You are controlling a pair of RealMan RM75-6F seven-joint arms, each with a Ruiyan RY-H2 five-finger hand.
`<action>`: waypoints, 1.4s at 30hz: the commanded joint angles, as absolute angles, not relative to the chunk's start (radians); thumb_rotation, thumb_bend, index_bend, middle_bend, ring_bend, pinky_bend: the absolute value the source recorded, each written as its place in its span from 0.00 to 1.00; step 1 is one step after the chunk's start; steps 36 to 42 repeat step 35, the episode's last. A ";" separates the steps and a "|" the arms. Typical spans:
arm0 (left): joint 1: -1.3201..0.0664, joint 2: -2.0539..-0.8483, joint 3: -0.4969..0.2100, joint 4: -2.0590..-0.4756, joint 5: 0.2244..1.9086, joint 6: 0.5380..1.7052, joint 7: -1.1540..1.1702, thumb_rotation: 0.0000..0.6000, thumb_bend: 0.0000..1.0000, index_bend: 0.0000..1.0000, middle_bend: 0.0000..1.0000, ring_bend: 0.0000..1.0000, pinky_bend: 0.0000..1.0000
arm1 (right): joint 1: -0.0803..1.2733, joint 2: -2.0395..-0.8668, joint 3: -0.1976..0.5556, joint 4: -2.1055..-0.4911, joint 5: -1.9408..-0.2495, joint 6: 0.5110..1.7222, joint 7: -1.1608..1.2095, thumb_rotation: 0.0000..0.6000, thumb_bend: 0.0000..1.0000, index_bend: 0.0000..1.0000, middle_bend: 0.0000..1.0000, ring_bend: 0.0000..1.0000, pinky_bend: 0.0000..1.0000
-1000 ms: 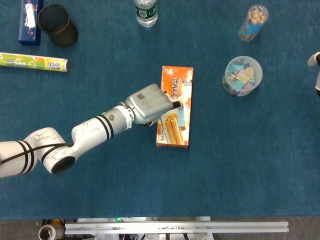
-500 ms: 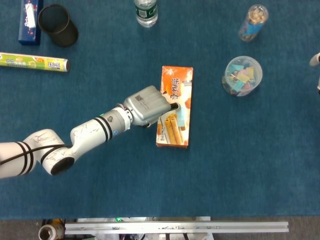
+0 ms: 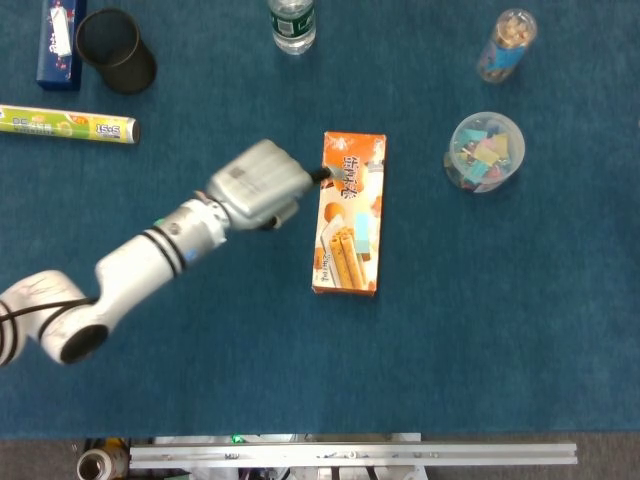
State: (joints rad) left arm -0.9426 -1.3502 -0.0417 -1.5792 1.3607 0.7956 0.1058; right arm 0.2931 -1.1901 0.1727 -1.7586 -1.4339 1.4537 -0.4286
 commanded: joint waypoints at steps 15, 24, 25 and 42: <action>-0.529 -1.195 0.001 -1.558 1.295 1.261 -0.004 1.00 0.41 0.15 0.36 0.33 0.50 | 0.218 -1.124 0.119 -1.707 -1.411 1.438 -0.241 1.00 0.32 0.35 0.48 0.46 0.64; -0.329 -1.144 0.028 -1.587 1.265 1.436 -0.028 1.00 0.41 0.14 0.36 0.33 0.46 | 0.181 -1.118 0.087 -1.654 -1.442 1.452 -0.157 1.00 0.31 0.35 0.48 0.45 0.62; -0.312 -1.140 0.030 -1.592 1.266 1.451 -0.031 1.00 0.41 0.15 0.35 0.33 0.46 | 0.179 -1.119 0.084 -1.653 -1.444 1.452 -0.155 1.00 0.31 0.35 0.48 0.45 0.62; -0.179 -1.133 0.029 -1.616 1.310 1.580 -0.046 1.00 0.41 0.15 0.36 0.33 0.45 | 0.173 -1.126 0.073 -1.650 -1.497 1.464 -0.123 1.00 0.31 0.35 0.48 0.45 0.62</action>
